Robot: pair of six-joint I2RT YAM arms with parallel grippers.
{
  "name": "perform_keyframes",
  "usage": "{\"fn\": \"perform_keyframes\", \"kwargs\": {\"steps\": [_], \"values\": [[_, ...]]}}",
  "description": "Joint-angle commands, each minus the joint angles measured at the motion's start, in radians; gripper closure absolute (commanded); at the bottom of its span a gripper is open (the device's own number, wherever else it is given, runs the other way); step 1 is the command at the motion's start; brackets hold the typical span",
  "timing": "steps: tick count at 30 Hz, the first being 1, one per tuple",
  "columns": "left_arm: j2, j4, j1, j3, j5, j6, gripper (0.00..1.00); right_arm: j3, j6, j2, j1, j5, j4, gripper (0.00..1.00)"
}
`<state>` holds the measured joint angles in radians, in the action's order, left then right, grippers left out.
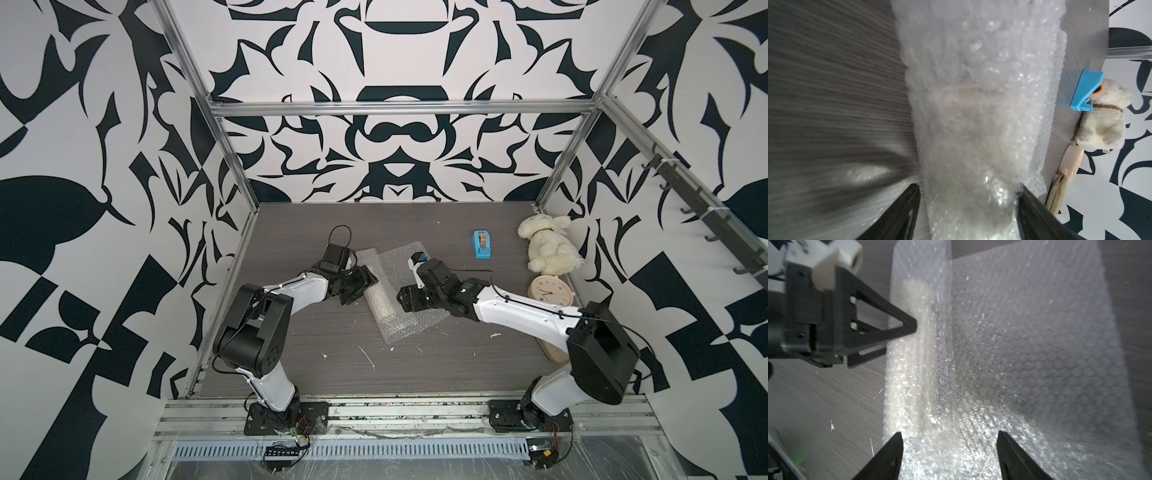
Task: Wrap vases in bubble wrap
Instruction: Wrap the vase in bubble wrap.
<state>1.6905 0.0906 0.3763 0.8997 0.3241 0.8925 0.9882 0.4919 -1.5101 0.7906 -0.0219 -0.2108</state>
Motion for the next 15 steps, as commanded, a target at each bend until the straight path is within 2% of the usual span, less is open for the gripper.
{"fn": "perform_keyframes", "kwargs": {"steps": [1,5,8,15], "values": [[0.027,0.093,0.001,0.002,-0.031,-0.013,0.26,0.04,-0.089,0.042,0.004,-0.082,-0.03,0.22],[0.032,0.093,0.001,0.008,-0.021,-0.012,0.26,0.054,-0.101,-0.007,0.046,-0.027,0.067,0.16],[0.03,0.092,0.001,0.008,-0.015,-0.014,0.26,0.103,-0.121,-0.093,0.087,-0.041,0.087,0.11],[0.028,0.092,0.001,0.0,0.011,-0.015,0.26,0.186,-0.129,-0.23,0.141,-0.091,0.113,0.06]]}}
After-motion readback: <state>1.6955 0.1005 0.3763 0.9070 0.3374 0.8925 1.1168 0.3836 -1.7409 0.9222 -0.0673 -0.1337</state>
